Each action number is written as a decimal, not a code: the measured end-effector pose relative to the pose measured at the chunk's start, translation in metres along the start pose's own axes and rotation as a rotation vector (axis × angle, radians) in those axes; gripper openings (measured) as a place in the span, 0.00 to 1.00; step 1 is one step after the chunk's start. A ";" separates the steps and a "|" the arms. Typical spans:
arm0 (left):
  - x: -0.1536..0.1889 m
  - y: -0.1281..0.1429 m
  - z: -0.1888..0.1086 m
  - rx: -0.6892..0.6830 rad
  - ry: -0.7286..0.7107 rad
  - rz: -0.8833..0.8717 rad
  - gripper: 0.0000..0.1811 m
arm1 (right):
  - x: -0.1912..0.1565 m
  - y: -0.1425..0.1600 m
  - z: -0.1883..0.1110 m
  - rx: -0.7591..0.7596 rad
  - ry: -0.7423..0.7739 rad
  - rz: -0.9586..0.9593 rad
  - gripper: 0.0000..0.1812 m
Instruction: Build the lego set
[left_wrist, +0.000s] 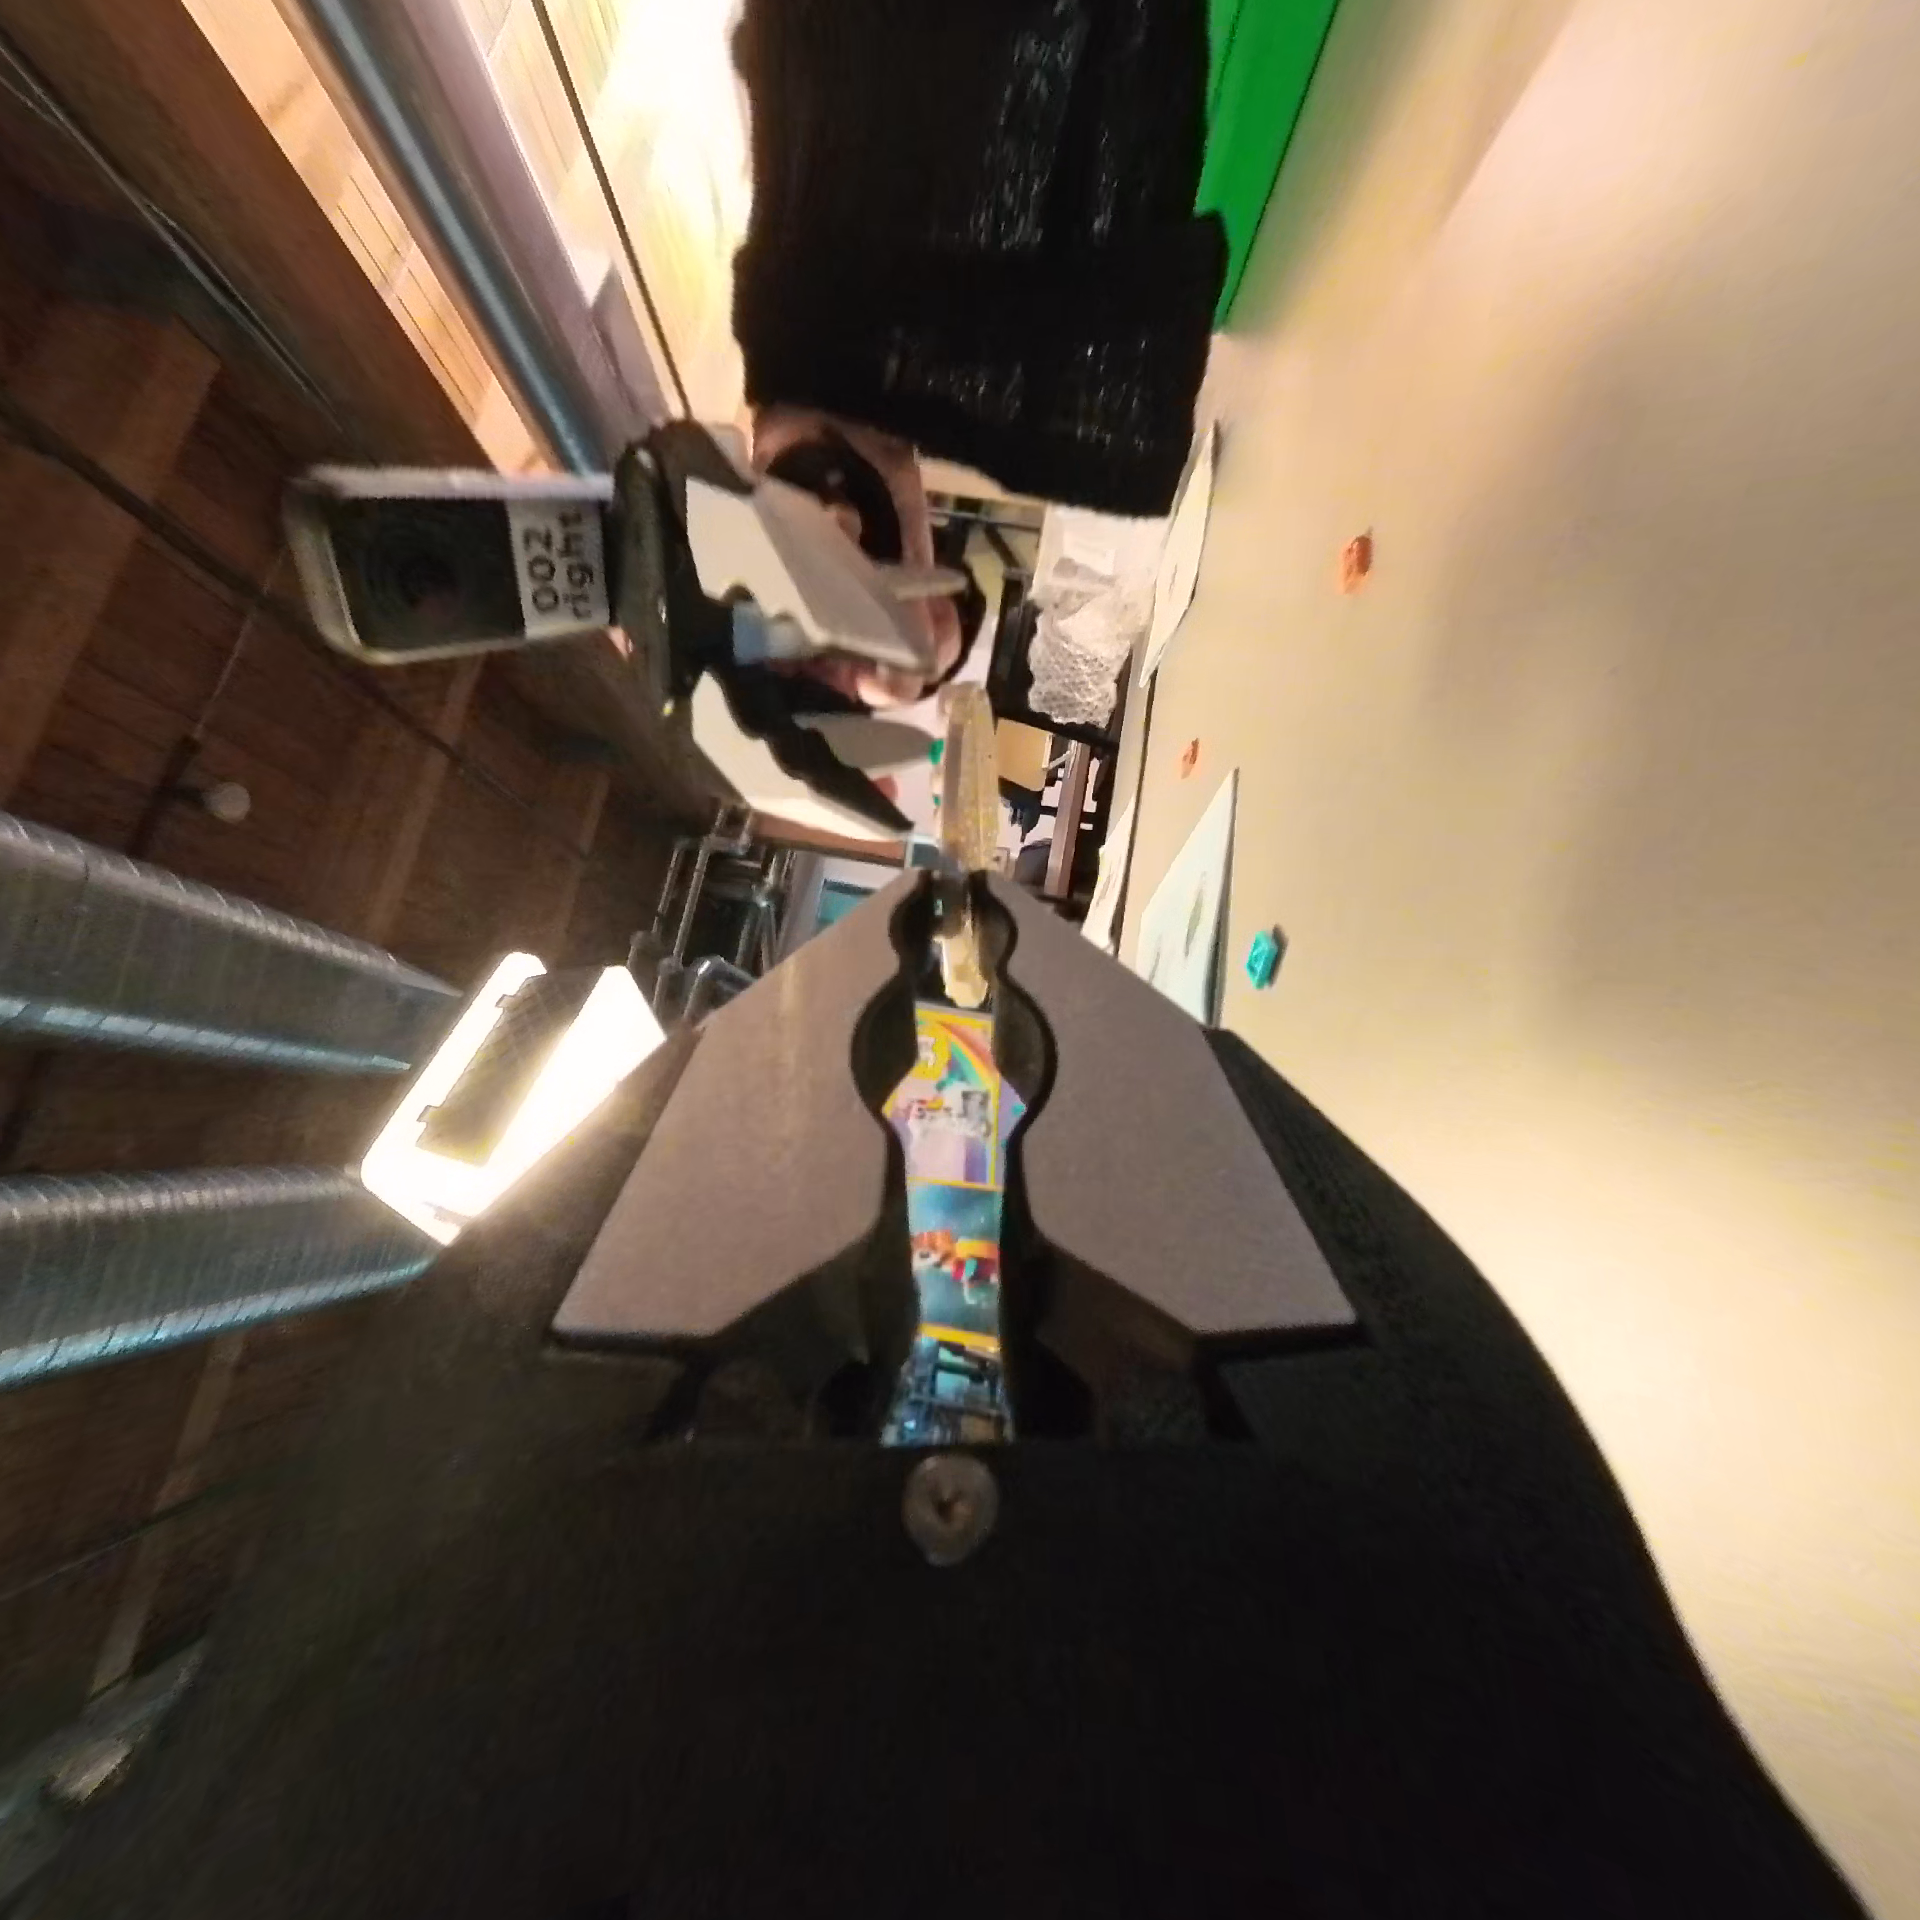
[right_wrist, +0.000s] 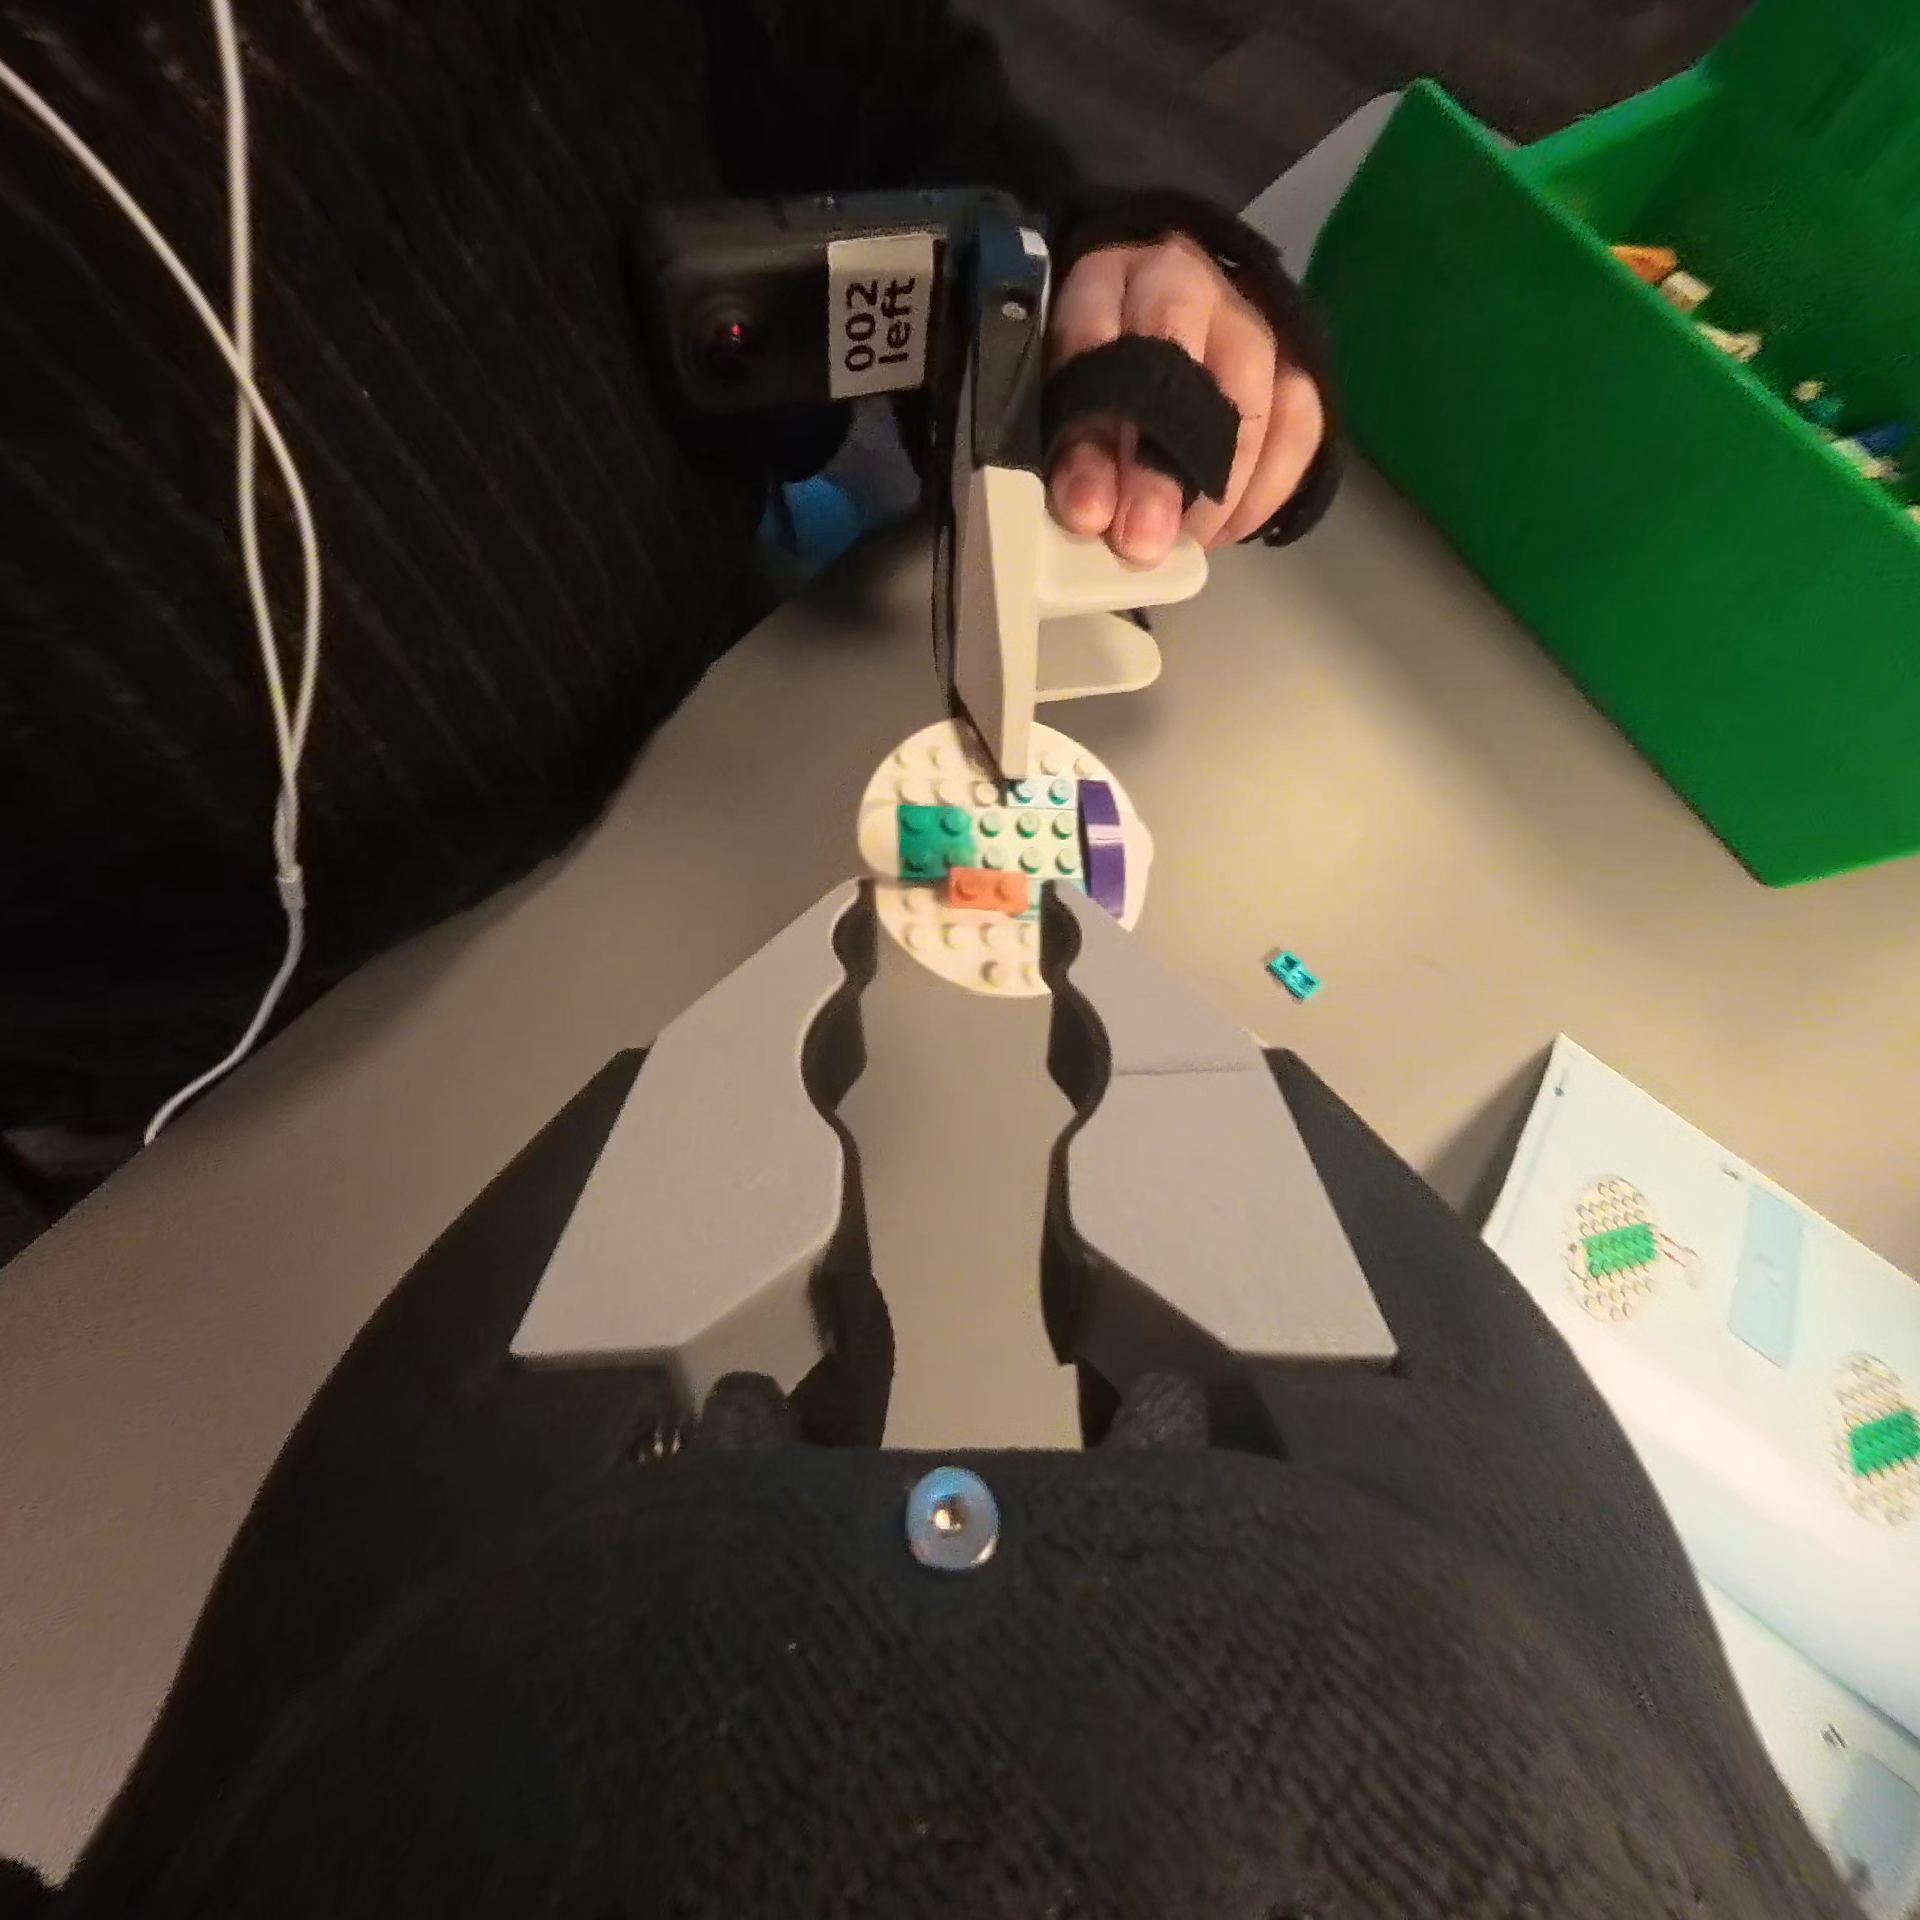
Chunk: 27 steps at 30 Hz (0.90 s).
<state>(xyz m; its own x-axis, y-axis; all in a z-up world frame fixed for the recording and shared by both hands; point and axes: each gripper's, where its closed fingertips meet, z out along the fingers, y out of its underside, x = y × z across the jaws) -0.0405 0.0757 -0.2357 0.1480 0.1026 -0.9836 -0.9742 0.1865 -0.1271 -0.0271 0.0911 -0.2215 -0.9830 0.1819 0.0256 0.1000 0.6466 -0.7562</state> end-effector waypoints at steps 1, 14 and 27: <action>-0.001 0.003 0.000 -0.015 -0.004 -0.001 0.03 | 0.000 0.001 -0.001 -0.005 0.036 -0.004 0.20; -0.002 0.024 0.005 -0.133 0.002 -0.065 0.03 | 0.031 0.020 0.014 -0.314 0.912 -0.485 0.34; 0.001 0.025 0.005 -0.140 0.017 -0.076 0.03 | 0.037 0.024 0.024 -0.374 1.002 -0.574 0.25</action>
<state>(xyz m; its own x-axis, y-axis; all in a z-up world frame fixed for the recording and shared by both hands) -0.0643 0.0855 -0.2393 0.2202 0.0762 -0.9725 -0.9747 0.0553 -0.2164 -0.0651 0.0959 -0.2546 -0.3607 0.1843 0.9143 -0.1099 0.9650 -0.2379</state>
